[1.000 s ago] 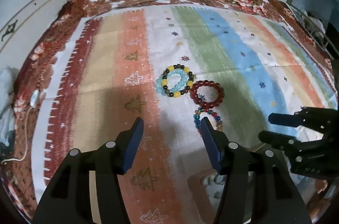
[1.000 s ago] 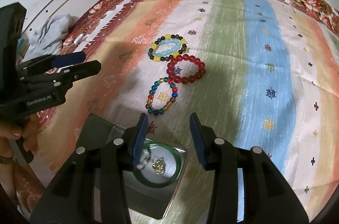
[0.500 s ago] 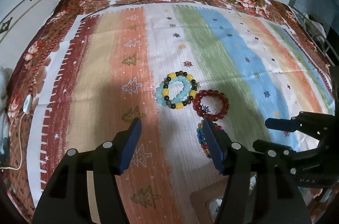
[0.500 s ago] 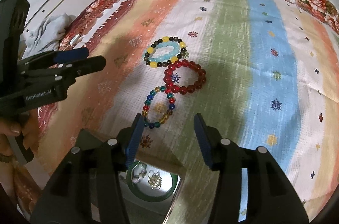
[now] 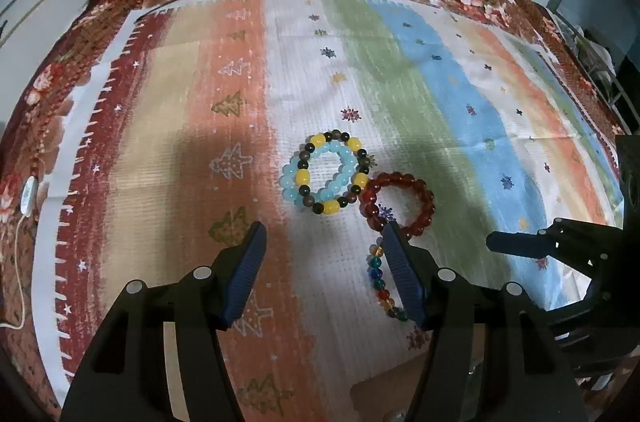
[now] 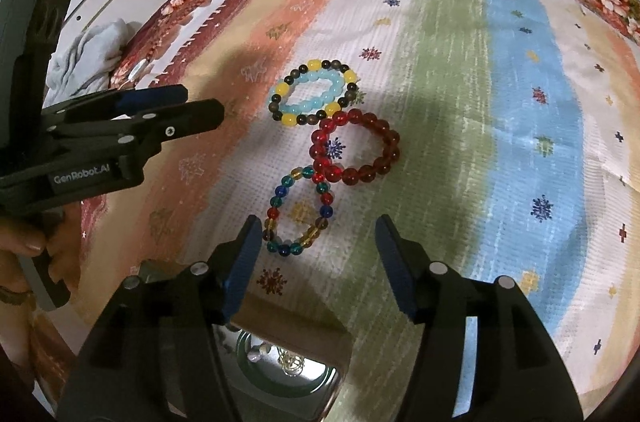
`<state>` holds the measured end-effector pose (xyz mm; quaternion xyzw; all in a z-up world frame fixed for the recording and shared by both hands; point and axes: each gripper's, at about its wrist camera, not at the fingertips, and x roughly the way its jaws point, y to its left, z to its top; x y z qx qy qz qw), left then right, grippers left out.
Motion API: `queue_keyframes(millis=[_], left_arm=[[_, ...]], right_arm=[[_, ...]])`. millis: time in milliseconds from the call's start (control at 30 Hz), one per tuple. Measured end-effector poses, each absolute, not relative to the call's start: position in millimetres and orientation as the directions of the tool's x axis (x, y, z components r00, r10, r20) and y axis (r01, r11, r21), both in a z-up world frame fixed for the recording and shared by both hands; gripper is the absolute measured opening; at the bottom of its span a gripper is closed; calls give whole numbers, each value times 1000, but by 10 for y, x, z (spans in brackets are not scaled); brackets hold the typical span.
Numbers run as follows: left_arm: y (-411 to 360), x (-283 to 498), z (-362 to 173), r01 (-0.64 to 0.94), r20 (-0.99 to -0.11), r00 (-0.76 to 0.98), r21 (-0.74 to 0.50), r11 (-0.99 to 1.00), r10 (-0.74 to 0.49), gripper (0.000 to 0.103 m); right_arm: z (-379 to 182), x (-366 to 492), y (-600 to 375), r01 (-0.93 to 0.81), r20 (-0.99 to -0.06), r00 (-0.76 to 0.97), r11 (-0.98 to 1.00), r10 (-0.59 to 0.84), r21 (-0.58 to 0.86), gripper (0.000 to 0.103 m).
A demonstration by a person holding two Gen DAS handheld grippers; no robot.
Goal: Organize jewelry
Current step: 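Move the left tool to the black-yellow bracelet while the right tool moves to the multicolour bracelet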
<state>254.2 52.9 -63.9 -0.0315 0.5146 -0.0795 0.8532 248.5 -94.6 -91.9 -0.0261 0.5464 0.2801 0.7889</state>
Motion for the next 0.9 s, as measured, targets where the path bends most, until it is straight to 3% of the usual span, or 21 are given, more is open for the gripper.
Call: queue_keyframes(millis=[533, 733, 900], left_arm=[[542, 2827, -873, 101, -895, 409, -147, 984, -176, 60], [533, 2909, -955, 103, -901, 398, -147, 984, -176, 56], [507, 2981, -1010, 118, -906, 387, -139, 983, -174, 47]], right_arm=[[-1076, 2683, -896, -466, -888, 203, 839, 412, 282, 59], [-1143, 2734, -869, -469, -896, 182, 837, 405, 282, 59], [-1206, 2774, -838, -471, -902, 165, 836, 398, 283, 59]])
